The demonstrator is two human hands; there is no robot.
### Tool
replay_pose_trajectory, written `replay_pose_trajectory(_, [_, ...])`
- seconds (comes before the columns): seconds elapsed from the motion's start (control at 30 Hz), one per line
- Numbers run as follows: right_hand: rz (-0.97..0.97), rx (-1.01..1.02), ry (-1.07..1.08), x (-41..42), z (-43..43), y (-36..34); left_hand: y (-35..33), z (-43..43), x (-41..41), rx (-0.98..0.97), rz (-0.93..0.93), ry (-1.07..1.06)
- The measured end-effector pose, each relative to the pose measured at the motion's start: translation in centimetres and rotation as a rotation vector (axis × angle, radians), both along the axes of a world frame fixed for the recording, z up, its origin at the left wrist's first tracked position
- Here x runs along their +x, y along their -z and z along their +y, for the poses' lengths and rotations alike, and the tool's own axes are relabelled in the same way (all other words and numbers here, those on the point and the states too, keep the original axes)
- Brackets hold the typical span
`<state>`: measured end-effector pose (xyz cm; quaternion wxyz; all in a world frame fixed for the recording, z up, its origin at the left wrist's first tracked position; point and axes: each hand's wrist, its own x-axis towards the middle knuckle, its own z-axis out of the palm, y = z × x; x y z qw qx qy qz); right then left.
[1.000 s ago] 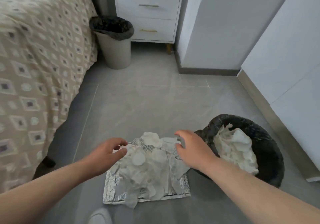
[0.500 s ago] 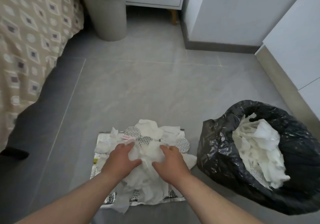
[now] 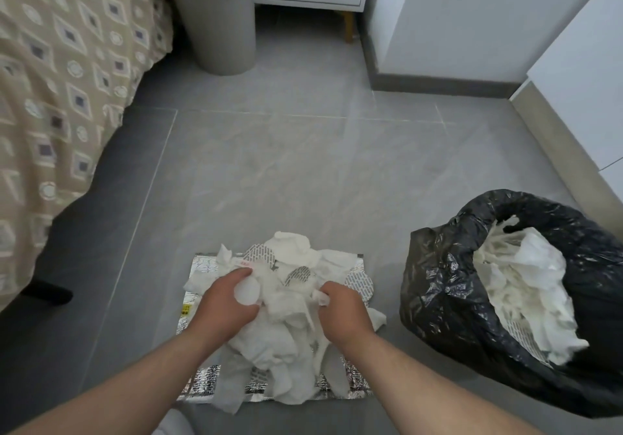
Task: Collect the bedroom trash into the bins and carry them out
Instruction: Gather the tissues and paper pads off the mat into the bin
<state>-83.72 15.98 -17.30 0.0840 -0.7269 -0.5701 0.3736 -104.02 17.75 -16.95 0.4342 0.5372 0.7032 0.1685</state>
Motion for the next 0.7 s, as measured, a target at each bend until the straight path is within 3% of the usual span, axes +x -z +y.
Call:
replay_pose_trajectory(0.13, [0.026,0.011,0.022,0.6,-0.1,-0.6,-0.3,0.4,-1.2,0.001,-0.043,-0.114])
replay_pose_trajectory(0.27, [-0.226,-0.112,-0.222,0.4,-0.8,-0.5,-0.3,0.6,-1.9,-0.006,-0.058,-0.167])
replay_pose_trajectory(0.4, [-0.283,-0.183,-0.312,-0.3,-1.1,0.7,-0.3,0.4,-1.7,-0.023,-0.074,-0.165])
replay_pose_trajectory(0.7, [-0.092,0.008,-0.127,0.0,-0.1,0.2,-1.5,0.7,-2.4,-0.024,-0.135,-0.186])
